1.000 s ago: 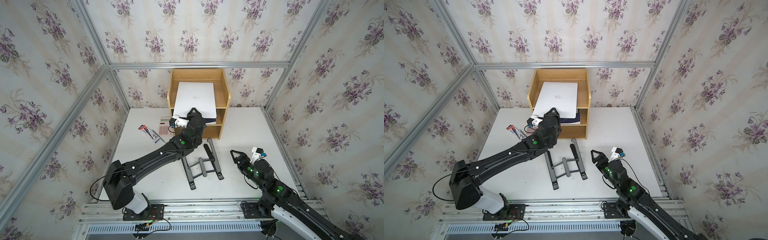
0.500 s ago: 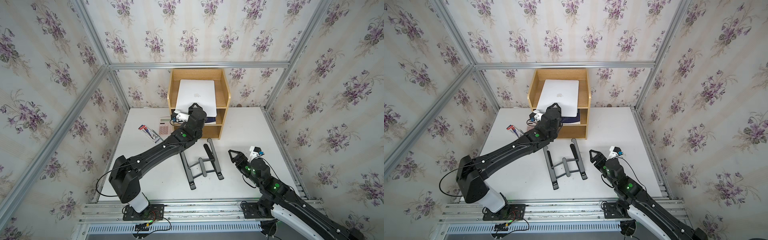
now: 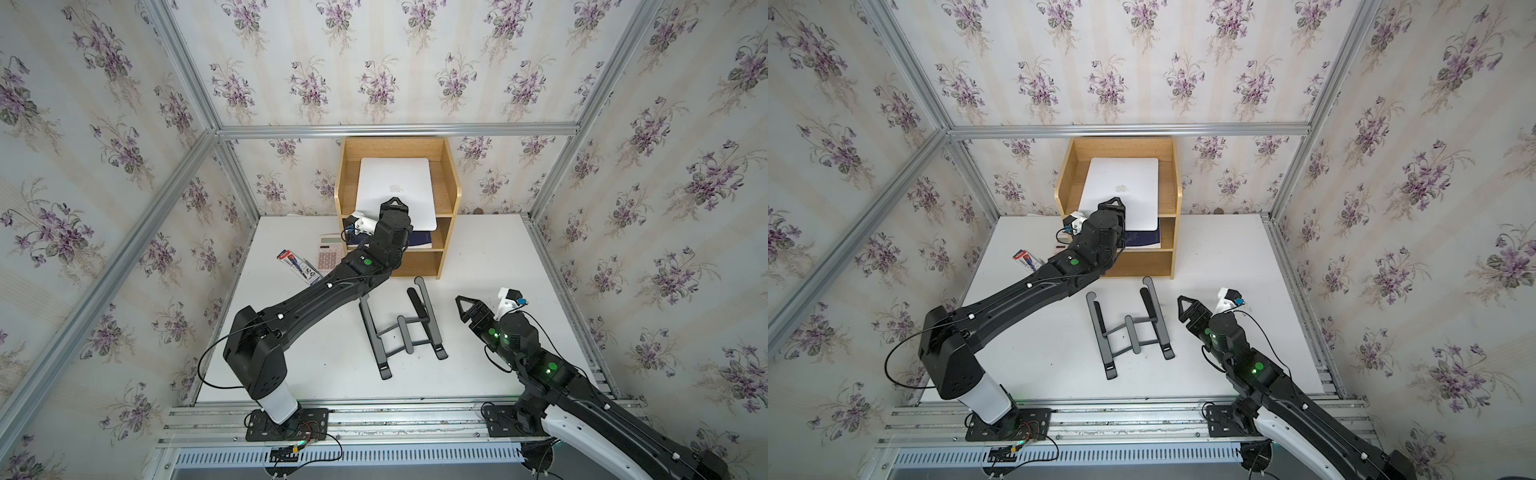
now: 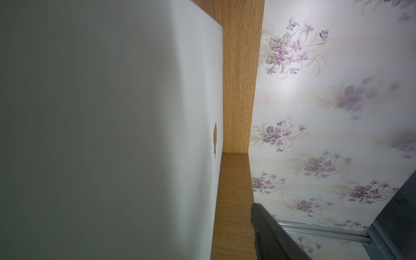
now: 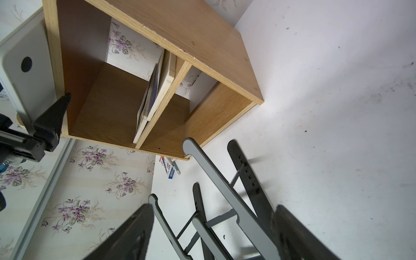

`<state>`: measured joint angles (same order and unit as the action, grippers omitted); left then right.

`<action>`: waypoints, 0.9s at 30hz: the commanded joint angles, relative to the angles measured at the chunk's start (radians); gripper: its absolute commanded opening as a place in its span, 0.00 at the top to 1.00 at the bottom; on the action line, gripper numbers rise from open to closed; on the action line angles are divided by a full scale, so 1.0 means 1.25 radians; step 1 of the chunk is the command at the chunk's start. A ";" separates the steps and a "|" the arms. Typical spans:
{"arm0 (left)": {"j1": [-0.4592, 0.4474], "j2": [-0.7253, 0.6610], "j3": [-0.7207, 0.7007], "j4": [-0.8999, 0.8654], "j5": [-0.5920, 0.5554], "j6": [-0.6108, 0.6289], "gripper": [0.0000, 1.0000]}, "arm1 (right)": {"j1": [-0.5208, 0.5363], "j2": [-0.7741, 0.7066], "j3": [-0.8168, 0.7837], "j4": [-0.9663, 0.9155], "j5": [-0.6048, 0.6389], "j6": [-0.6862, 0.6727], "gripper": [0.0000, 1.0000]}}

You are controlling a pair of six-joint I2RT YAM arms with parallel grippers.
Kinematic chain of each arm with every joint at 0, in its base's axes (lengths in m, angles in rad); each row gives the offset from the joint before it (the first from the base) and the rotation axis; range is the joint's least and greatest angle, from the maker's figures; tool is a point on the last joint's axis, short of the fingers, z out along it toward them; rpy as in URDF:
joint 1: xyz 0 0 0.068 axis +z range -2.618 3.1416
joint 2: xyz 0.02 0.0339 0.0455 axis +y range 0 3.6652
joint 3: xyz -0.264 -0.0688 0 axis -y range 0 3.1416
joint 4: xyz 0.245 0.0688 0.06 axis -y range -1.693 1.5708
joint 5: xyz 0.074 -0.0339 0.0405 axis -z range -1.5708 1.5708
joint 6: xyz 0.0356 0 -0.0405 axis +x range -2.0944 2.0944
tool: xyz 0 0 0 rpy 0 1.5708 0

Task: Close the laptop lid and set it aside
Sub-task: Place the laptop on the shelf, then reset both arms

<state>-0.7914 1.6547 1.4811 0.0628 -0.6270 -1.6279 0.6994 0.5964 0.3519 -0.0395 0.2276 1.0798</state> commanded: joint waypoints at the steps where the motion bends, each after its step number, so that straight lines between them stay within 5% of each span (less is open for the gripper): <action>1: 0.000 -0.036 -0.020 0.022 0.043 0.065 0.20 | 0.000 -0.010 0.014 -0.014 0.017 -0.031 0.04; 9: -0.001 -0.180 -0.137 -0.057 0.198 0.117 0.13 | 0.000 -0.066 0.056 -0.139 0.126 -0.088 0.00; 13: -0.001 -0.317 -0.285 -0.027 0.218 0.142 0.13 | 0.000 -0.102 0.076 -0.203 0.197 -0.110 0.00; 19: 0.000 -0.508 -0.358 -0.185 0.240 0.296 0.13 | 0.000 -0.116 0.116 -0.260 0.262 -0.193 0.00; 23: 0.000 -0.612 -0.361 -0.332 0.186 0.543 0.13 | 0.000 -0.116 0.138 -0.259 0.338 -0.240 0.00; 27: 0.002 -0.672 -0.371 -0.493 -0.021 0.728 0.15 | 0.000 -0.115 0.105 -0.124 0.407 -0.337 0.00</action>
<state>-0.7914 0.8478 1.0283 -0.3523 -0.4488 -1.0004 0.6994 0.4507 0.5026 -0.3080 0.6319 0.7776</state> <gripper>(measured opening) 0.846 0.998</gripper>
